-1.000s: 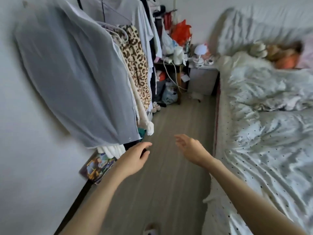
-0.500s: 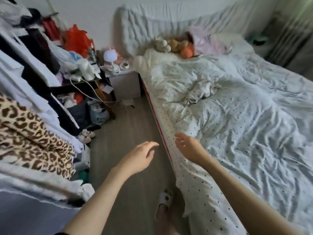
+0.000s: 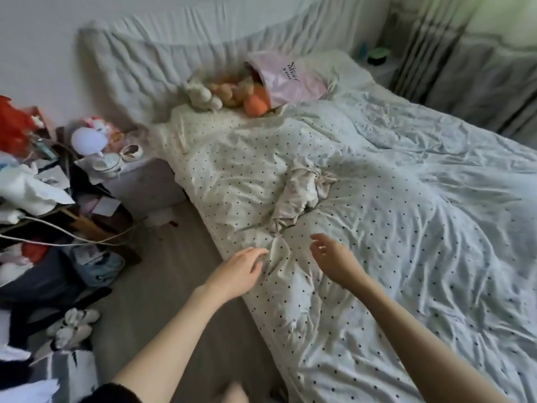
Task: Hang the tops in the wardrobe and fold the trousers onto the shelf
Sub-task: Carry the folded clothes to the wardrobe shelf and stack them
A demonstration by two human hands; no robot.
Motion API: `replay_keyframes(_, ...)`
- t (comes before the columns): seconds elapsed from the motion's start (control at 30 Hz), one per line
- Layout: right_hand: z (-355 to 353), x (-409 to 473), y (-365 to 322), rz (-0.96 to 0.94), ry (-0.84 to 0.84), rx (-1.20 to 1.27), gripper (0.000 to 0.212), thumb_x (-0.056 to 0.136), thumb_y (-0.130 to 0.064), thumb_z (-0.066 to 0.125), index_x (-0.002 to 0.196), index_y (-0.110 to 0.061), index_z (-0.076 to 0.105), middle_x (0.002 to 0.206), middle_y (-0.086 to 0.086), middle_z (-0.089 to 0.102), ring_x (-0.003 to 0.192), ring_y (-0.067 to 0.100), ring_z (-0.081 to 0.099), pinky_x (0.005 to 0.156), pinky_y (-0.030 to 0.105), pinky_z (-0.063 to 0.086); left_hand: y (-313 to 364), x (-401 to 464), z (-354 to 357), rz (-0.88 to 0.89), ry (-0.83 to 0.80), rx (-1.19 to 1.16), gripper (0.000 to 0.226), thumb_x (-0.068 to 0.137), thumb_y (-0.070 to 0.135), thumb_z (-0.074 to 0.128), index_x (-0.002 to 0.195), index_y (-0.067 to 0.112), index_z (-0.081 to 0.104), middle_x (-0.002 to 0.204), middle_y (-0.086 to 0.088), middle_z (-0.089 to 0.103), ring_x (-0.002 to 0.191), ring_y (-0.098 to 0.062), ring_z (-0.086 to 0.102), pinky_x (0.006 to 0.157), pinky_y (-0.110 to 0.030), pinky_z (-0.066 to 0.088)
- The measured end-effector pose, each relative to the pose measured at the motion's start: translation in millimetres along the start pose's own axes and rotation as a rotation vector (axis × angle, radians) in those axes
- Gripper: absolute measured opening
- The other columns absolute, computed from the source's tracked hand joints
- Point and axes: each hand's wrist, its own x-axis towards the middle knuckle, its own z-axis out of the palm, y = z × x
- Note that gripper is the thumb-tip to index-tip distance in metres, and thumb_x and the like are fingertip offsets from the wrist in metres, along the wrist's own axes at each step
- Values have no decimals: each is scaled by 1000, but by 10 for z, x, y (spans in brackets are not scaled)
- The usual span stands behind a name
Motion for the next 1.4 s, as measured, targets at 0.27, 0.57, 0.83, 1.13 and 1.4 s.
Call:
replay_keyframes(0.27,-129,1258,249,152,80,-55,39,99,-25,43,136,-13,46,129,6,59,116,23,57,92,32,45,-201,1517,-54,106,-91,16,36,100,18,36,135,22,45,139,5,46,125,-14,43,95,-25,36)
replay_keyframes(0.57,102,2834,677,532,127,47,38,97,-22,43,131,-6,48,128,14,56,116,30,54,88,35,43,-681,3418,-61,239,-277,115,42,98,21,43,139,21,39,145,7,36,130,-14,39,101,-29,34)
replay_keyframes(0.83,554,3287,830,527,-33,-205,72,86,-5,48,148,-26,17,157,-2,11,135,28,29,99,52,30,-790,3851,677,186,-406,215,68,90,25,57,145,16,18,149,-6,14,135,-30,28,106,-42,33)
replay_keyframes(1.13,361,3430,842,505,229,-136,19,96,-19,48,106,-13,63,119,1,60,114,24,47,85,38,29,-833,4059,449,217,-223,207,36,87,-2,45,120,11,49,120,-6,56,112,-25,50,90,-35,36)
replay_keyframes(1.4,-530,2860,466,495,367,236,14,98,-15,43,103,-14,55,94,3,62,80,22,55,62,29,36,-142,4135,-527,269,-241,-105,27,90,7,52,114,14,64,114,-3,65,103,-19,57,81,-22,40)
